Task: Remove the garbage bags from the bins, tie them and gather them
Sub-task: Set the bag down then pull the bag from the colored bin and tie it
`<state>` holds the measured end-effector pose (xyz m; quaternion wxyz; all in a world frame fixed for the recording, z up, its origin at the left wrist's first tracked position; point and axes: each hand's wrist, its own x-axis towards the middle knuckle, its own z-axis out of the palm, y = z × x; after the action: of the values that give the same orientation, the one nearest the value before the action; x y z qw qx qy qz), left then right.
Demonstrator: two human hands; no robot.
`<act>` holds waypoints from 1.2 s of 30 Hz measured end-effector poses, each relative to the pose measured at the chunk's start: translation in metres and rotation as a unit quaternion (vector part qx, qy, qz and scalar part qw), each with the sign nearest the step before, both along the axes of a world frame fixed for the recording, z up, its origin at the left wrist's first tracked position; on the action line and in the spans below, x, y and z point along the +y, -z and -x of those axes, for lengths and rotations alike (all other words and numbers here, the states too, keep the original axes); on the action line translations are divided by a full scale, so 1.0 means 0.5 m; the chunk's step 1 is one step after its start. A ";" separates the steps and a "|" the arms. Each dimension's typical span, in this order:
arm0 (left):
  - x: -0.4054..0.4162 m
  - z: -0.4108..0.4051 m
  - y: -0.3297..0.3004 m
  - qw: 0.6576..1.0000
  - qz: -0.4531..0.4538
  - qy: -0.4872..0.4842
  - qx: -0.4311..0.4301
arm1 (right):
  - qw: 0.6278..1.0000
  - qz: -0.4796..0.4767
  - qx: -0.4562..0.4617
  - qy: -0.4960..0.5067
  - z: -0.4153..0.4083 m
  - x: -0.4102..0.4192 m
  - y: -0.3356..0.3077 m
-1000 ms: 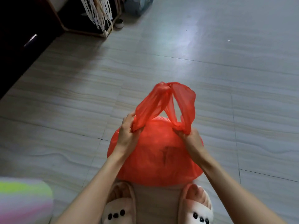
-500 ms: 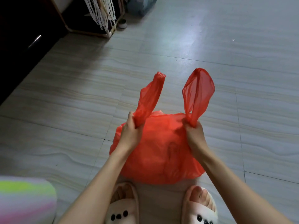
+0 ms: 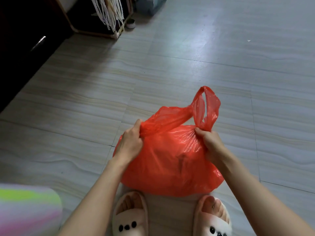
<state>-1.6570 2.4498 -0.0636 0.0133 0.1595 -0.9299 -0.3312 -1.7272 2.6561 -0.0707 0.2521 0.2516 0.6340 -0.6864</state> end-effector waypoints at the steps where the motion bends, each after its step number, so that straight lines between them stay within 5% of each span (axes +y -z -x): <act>1: 0.002 -0.001 0.000 1.000 -0.008 0.001 0.008 | 0.999 0.021 -0.021 0.014 0.000 0.001 0.003; 6: 0.007 0.005 0.010 0.998 -0.055 0.016 0.023 | 0.998 0.033 -0.052 0.024 0.002 0.019 0.003; 8: 0.011 0.012 0.015 0.985 -0.170 -0.043 -0.003 | 0.999 -0.014 -0.030 0.023 0.003 0.025 0.003; 13: 0.030 0.013 0.023 0.817 -0.518 -0.242 -0.070 | 0.996 0.026 -0.075 0.032 -0.004 0.026 0.006; 18: 0.044 0.015 0.023 0.678 -0.674 -0.290 -0.035 | 0.992 0.101 -0.042 0.056 -0.003 0.025 0.011; 22: 0.041 0.008 0.015 0.719 -0.631 -0.290 0.027 | 0.989 -0.015 0.117 -0.086 -0.020 0.051 0.000; 27: 0.030 -0.009 -0.009 0.821 -0.543 -0.175 -0.012 | 0.872 -0.224 0.237 -0.365 -0.025 0.053 -0.008; 31: 0.012 -0.014 -0.007 0.978 -0.201 -0.042 -0.027 | 0.895 -0.237 0.195 -0.323 -0.020 0.052 -0.004; 36: 0.009 -0.035 -0.013 0.993 0.030 0.027 0.115 | 0.875 -0.243 0.276 -0.314 -0.032 0.045 -0.020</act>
<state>-1.6394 2.4542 -0.0569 0.1156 0.0948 -0.9357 -0.3196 -1.7111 2.6787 -0.0605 0.1995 -0.1072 0.8704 -0.4372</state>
